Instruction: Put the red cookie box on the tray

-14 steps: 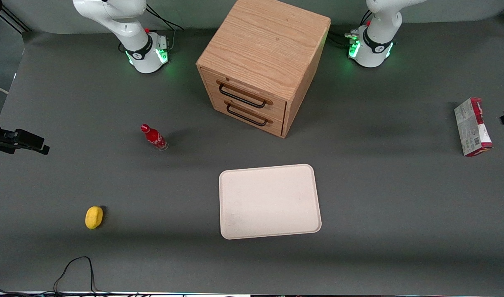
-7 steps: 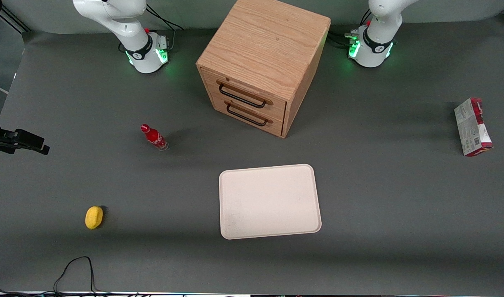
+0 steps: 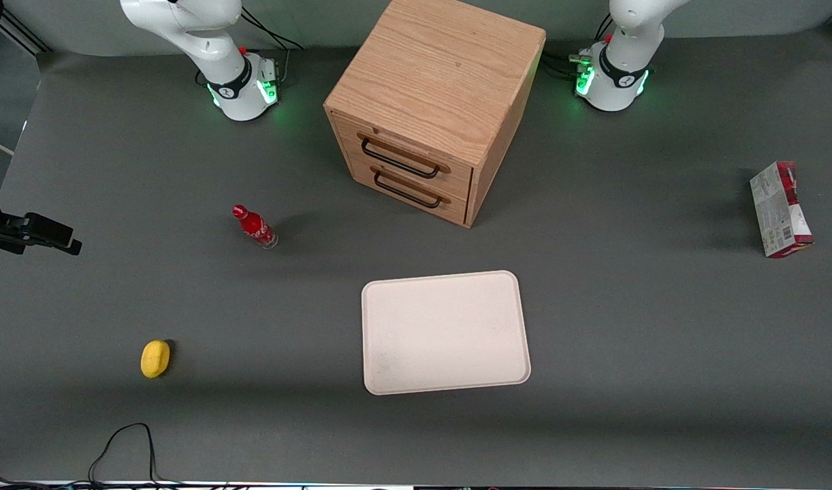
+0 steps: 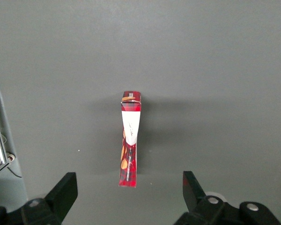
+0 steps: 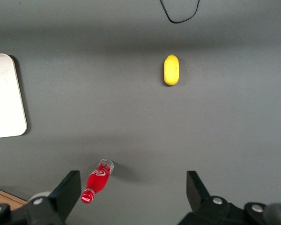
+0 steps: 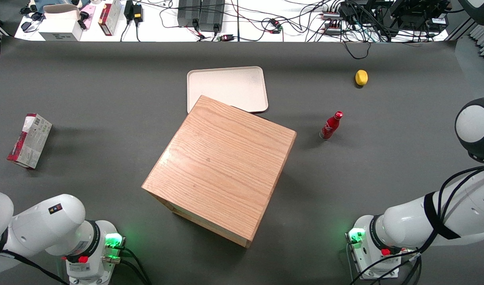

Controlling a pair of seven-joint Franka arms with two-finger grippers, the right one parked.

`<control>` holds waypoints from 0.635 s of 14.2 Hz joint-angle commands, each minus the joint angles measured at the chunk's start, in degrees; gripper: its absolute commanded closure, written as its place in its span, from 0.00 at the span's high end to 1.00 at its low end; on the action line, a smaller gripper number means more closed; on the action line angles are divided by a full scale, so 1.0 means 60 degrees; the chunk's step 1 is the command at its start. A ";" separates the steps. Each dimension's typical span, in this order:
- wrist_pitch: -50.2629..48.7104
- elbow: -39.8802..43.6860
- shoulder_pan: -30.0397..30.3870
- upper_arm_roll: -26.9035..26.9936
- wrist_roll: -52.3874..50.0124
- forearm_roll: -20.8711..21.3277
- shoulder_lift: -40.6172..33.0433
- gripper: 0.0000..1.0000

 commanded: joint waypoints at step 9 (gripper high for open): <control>0.5572 -0.5369 0.1091 -0.0099 0.0659 0.0117 -0.0397 1.00</control>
